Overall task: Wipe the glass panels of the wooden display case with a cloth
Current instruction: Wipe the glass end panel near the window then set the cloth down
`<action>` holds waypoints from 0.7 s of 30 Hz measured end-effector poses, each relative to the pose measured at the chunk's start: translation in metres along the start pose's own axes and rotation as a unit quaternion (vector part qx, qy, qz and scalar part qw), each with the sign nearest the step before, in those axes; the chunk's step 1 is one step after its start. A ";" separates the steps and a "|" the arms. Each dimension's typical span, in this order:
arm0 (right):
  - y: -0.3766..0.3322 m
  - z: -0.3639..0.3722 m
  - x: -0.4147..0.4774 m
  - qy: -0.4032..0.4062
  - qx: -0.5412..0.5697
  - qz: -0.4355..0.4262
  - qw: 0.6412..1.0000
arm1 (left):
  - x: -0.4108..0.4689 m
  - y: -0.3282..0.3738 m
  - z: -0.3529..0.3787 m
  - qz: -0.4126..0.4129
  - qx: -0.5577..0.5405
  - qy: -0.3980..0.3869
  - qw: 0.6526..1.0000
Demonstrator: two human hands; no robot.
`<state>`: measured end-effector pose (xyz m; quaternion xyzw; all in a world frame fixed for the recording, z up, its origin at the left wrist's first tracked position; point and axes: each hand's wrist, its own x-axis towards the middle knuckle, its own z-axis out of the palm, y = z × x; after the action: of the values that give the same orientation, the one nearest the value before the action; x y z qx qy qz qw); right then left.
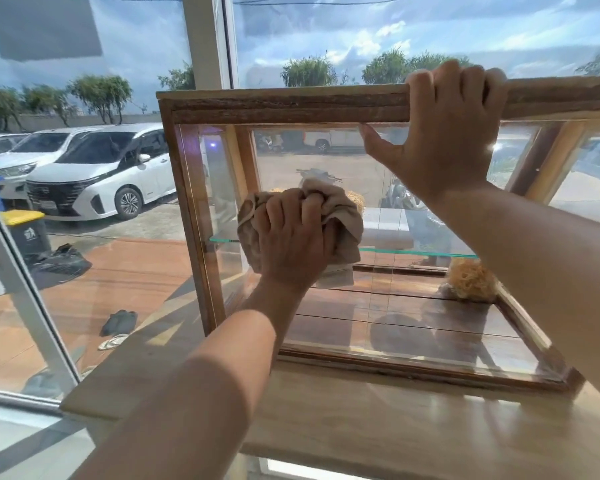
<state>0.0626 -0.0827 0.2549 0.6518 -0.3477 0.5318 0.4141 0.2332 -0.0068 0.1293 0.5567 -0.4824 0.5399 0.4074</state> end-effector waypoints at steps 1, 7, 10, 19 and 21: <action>0.000 0.000 0.000 0.001 0.003 0.001 1.000 | 0.010 0.003 0.001 -0.003 -0.002 0.003 1.000; 0.001 0.001 -0.001 0.017 -0.002 -0.005 1.000 | -0.063 0.019 0.004 0.055 -0.019 -0.036 0.998; 0.002 0.002 0.001 0.021 0.000 -0.006 1.000 | -0.118 0.023 -0.001 0.092 -0.022 -0.094 0.991; 0.001 0.002 0.000 0.019 0.014 -0.005 1.000 | -0.048 0.013 0.000 0.051 0.014 -0.052 0.997; 0.002 0.002 0.000 0.023 0.013 -0.004 1.000 | -0.024 0.016 0.001 0.037 0.020 -0.032 0.999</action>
<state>0.0621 -0.0853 0.2550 0.6461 -0.3285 0.5491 0.4161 0.2185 -0.0088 0.1045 0.5629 -0.5048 0.5462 0.3604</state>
